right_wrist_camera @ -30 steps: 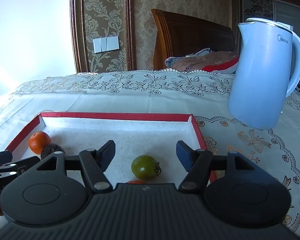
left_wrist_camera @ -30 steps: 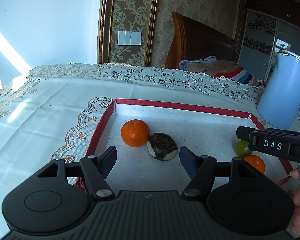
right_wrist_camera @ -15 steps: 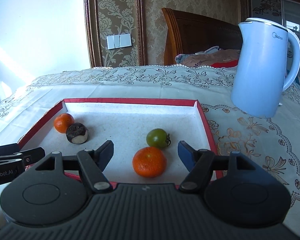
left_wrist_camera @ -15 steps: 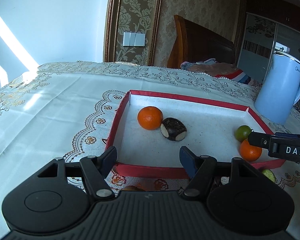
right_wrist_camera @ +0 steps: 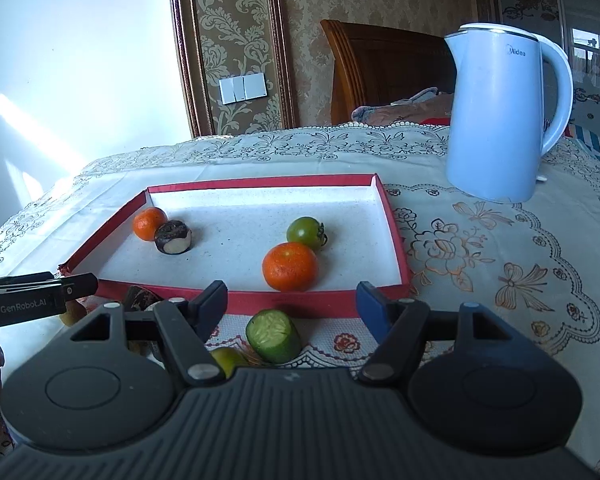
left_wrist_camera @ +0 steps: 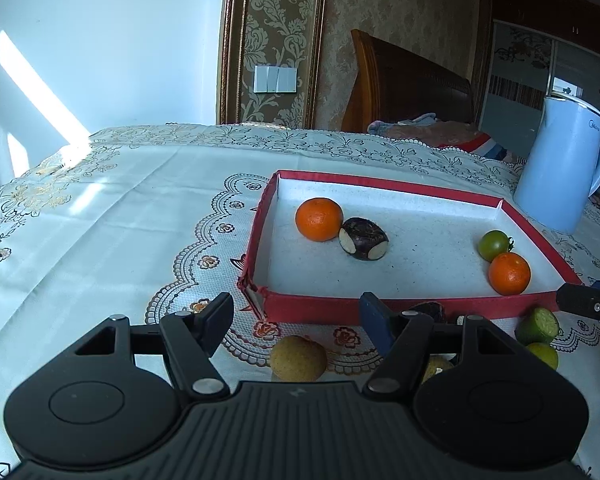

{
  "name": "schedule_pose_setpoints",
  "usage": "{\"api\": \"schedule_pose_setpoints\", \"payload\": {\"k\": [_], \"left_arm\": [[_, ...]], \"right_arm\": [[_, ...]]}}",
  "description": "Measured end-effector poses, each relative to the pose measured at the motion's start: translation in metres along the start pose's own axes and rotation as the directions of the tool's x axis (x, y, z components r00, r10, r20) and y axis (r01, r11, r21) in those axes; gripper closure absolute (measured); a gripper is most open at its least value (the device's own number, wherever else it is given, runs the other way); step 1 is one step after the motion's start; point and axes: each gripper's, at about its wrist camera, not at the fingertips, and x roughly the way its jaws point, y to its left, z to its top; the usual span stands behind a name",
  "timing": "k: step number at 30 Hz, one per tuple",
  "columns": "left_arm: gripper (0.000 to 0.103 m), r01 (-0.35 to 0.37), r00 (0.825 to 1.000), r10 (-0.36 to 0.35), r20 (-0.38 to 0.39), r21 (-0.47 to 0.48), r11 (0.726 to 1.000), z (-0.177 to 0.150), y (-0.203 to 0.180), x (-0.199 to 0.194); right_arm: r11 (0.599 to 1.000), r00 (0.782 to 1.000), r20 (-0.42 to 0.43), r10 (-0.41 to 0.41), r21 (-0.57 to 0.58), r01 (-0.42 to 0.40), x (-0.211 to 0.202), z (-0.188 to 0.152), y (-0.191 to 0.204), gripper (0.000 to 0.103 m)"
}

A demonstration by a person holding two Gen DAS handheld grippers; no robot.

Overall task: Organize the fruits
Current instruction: 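Withdraw both open tools from the tray toward the fruits on the table, then move the left tool to a brown round fruit while the right tool approaches a green tomato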

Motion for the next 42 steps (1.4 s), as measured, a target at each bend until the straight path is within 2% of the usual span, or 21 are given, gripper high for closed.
{"api": "schedule_pose_setpoints", "payload": {"k": [4, 13, 25, 35, 42], "left_arm": [[0.034, -0.01, 1.0, 0.01, -0.019, 0.01, 1.0, -0.001, -0.001, 0.003], [0.034, -0.067, 0.992, 0.074, -0.106, 0.068, 0.995, -0.007, -0.005, 0.02], [0.033, -0.071, 0.992, 0.08, -0.1, 0.089, 0.993, -0.009, -0.005, 0.019], [0.028, -0.103, 0.989, 0.111, -0.097, 0.083, 0.991, -0.009, 0.0, 0.018], [0.028, -0.083, 0.991, 0.09, -0.099, 0.072, 0.994, -0.009, 0.004, 0.016]], "right_arm": [[1.0, 1.0, 0.005, -0.01, -0.002, 0.01, -0.008, -0.007, -0.006, 0.034], [0.999, 0.998, -0.058, 0.02, -0.03, -0.022, -0.011, -0.025, -0.002, 0.034], [0.995, 0.995, -0.079, 0.057, -0.081, -0.063, -0.004, -0.031, 0.024, 0.034], [0.994, 0.992, -0.109, 0.058, -0.086, -0.068, 0.006, -0.034, 0.029, 0.035], [0.993, 0.99, -0.126, 0.064, -0.09, -0.075, 0.016, -0.035, 0.033, 0.038]]}}
